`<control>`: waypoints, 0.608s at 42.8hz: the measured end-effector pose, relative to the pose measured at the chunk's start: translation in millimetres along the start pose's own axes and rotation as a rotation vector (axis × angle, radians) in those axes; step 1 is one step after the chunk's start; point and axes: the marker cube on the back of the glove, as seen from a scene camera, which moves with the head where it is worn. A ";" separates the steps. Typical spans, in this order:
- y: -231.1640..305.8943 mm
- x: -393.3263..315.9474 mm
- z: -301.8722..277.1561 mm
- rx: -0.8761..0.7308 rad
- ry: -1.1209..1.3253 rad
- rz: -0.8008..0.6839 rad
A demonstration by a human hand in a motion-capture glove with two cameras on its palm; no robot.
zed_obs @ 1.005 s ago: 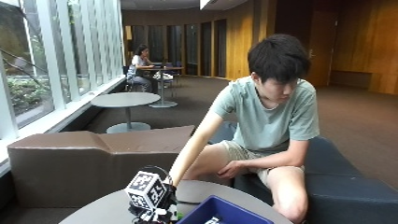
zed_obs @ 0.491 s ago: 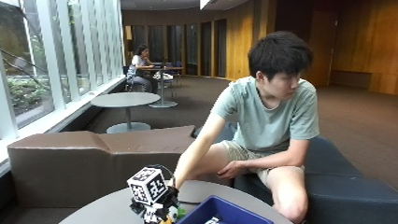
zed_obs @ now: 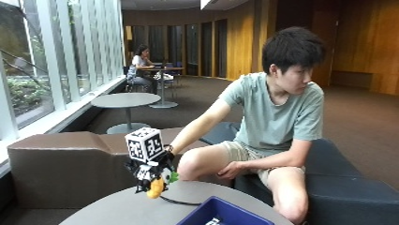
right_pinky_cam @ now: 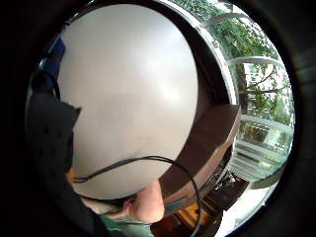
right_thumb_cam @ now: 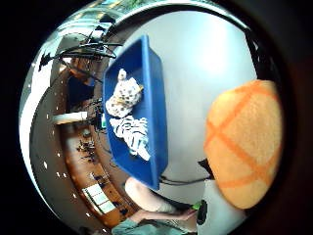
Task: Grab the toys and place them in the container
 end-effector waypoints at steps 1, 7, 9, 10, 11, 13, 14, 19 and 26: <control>2.0 -0.8 -7.7 0.010 0.003 -0.003; 14.0 -12.7 -57.7 0.060 0.019 -0.016; 15.5 -20.8 -74.8 0.076 0.027 -0.026; 16.8 -24.7 -82.6 0.084 0.031 -0.031; 18.9 -28.0 -89.9 0.091 0.035 -0.035; 22.6 -35.2 -103.9 0.106 0.043 -0.043; 23.3 -39.9 -110.9 0.114 0.046 -0.049; 26.8 -65.2 -142.5 0.155 0.054 -0.083; 36.6 -109.0 -180.9 0.189 0.059 -0.126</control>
